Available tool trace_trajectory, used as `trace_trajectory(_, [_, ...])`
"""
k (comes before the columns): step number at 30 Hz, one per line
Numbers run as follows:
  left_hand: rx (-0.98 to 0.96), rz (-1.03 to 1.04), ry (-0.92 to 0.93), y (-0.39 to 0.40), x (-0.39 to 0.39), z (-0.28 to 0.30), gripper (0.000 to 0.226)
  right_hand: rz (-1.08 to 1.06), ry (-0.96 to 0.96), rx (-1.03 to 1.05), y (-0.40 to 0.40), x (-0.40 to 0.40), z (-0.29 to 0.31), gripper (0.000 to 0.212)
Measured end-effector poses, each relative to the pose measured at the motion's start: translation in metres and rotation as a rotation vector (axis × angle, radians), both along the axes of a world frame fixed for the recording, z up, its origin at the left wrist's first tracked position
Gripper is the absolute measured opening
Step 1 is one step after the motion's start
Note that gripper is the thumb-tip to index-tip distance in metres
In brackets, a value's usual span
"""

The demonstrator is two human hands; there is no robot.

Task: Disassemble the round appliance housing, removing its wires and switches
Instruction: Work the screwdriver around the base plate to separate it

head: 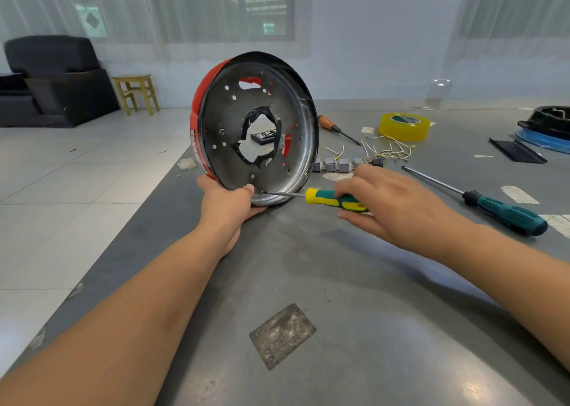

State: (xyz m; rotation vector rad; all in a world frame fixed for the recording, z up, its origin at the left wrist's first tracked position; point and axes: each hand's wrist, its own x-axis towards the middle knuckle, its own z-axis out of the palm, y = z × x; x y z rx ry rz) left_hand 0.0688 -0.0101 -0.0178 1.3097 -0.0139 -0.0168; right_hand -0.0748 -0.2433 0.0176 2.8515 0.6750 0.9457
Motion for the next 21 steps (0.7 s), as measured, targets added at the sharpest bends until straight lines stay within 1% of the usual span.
trace_trajectory(1, [-0.006, 0.002, 0.000, 0.000, 0.000, 0.000, 0.039, 0.022, -0.018, -0.095, -0.003, 0.000, -0.001, 0.030])
trace_trajectory(2, [-0.008, 0.000, -0.003, 0.000, -0.001, 0.000, 0.039, 0.008, -0.012, -0.107, -0.005, 0.000, -0.002, 0.031])
trace_trajectory(3, [-0.005, -0.002, -0.005, 0.000, -0.001, 0.000, 0.039, -0.023, 0.018, -0.057, -0.007, 0.001, -0.004, 0.035])
trace_trajectory(6, [0.003, 0.000, -0.003, 0.000, -0.002, 0.000, 0.041, -0.074, 0.142, 0.235, -0.005, -0.001, -0.010, 0.044])
trace_trajectory(8, [0.004, -0.001, -0.001, 0.000, -0.002, 0.001, 0.041, -0.073, 0.168, 0.438, 0.000, 0.000, -0.015, 0.039])
trace_trajectory(10, [0.001, -0.001, 0.000, 0.001, -0.002, 0.001, 0.041, -0.075, 0.184, 0.702, 0.007, 0.004, -0.019, 0.030])
trace_trajectory(12, [-0.006, -0.001, -0.003, 0.000, -0.001, 0.001, 0.042, -0.067, 0.234, 1.091, 0.014, 0.007, -0.021, 0.027])
trace_trajectory(14, [-0.008, 0.001, -0.006, 0.000, -0.001, 0.001, 0.042, 0.020, 0.314, 1.503, 0.020, 0.007, -0.021, 0.036])
trace_trajectory(15, [-0.006, 0.002, -0.006, 0.001, -0.001, 0.001, 0.042, 0.068, 0.338, 1.660, 0.022, 0.007, -0.021, 0.041])
trace_trajectory(16, [-0.003, 0.003, -0.007, 0.000, -0.001, 0.001, 0.042, 0.094, 0.350, 1.759, 0.025, 0.008, -0.021, 0.043])
trace_trajectory(17, [-0.001, 0.003, -0.010, 0.000, -0.001, 0.001, 0.042, 0.075, 0.354, 1.776, 0.027, 0.008, -0.023, 0.039])
trace_trajectory(18, [0.001, 0.003, -0.014, 0.000, -0.002, 0.000, 0.042, 0.018, 0.357, 1.722, 0.031, 0.008, -0.023, 0.035])
trace_trajectory(19, [0.002, 0.004, -0.019, 0.000, -0.002, 0.000, 0.041, -0.050, 0.363, 1.640, 0.033, 0.007, -0.024, 0.035])
trace_trajectory(21, [-0.001, 0.007, -0.017, 0.000, -0.002, 0.001, 0.041, -0.201, 0.381, 1.449, 0.032, 0.007, -0.024, 0.050])
